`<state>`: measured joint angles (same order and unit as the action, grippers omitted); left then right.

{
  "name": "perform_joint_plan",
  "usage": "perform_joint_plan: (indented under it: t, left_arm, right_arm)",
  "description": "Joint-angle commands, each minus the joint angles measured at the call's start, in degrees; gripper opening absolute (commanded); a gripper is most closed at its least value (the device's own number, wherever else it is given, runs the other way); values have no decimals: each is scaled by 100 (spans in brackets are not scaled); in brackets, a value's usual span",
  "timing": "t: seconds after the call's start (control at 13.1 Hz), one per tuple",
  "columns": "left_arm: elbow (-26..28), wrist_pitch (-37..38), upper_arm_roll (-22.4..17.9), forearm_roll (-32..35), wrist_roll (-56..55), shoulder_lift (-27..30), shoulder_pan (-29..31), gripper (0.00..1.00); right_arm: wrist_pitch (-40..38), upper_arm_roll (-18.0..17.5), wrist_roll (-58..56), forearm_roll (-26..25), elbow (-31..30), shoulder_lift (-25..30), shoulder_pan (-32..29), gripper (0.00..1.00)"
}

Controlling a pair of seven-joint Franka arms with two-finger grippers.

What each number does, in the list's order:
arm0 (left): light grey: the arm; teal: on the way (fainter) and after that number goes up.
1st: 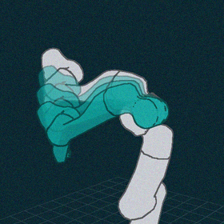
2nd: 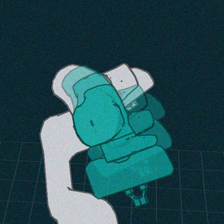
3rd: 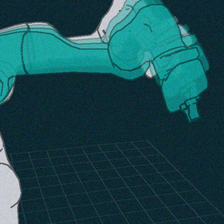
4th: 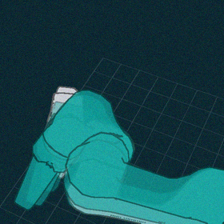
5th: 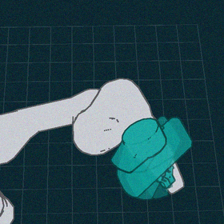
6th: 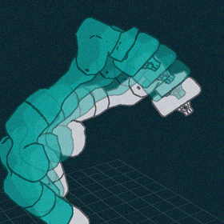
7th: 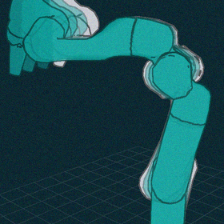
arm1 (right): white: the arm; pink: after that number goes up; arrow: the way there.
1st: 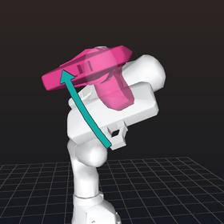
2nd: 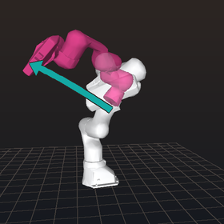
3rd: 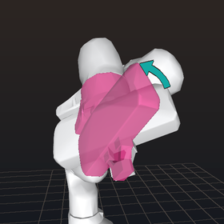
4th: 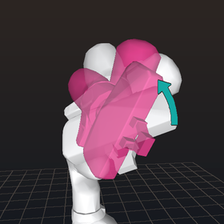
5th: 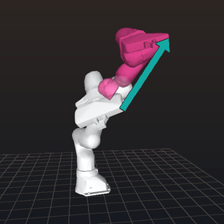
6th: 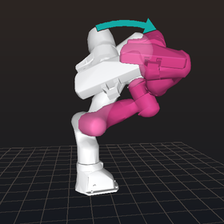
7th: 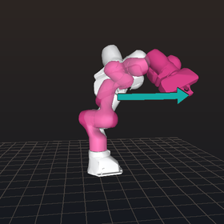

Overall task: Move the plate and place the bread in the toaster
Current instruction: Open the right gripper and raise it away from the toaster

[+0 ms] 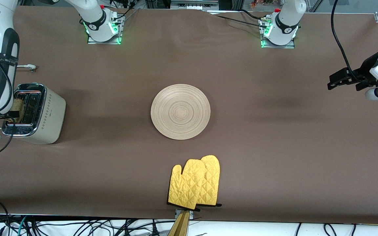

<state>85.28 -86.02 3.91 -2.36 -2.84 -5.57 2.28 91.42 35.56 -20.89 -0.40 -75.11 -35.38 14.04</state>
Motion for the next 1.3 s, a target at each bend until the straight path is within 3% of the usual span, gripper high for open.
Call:
perform_joint_plan:
  t: [0.0,0.15,0.38,0.84,0.99,1.22]
  left_arm:
    - [-117,24,13,60,143,-32,27,100]
    - [-117,24,13,60,143,-32,36,100]
    - [-117,24,13,60,143,-32,36,100]
    - [-117,24,13,51,143,-32,36,100]
    - [-117,24,13,51,143,-32,36,100]
    - [-117,24,13,51,143,-32,36,100]
  right_arm:
    - [-335,12,-55,617,181,355,-24,100]
    - [-493,-14,-64,1092,181,733,-42,100]
    - [-634,-66,-64,1138,181,831,98,100]
    - [-854,-119,15,1112,181,1068,995,100]
    - [-758,-730,6,1033,111,1348,734,100]
    - [-408,-1777,-3,411,-169,1717,109,100]
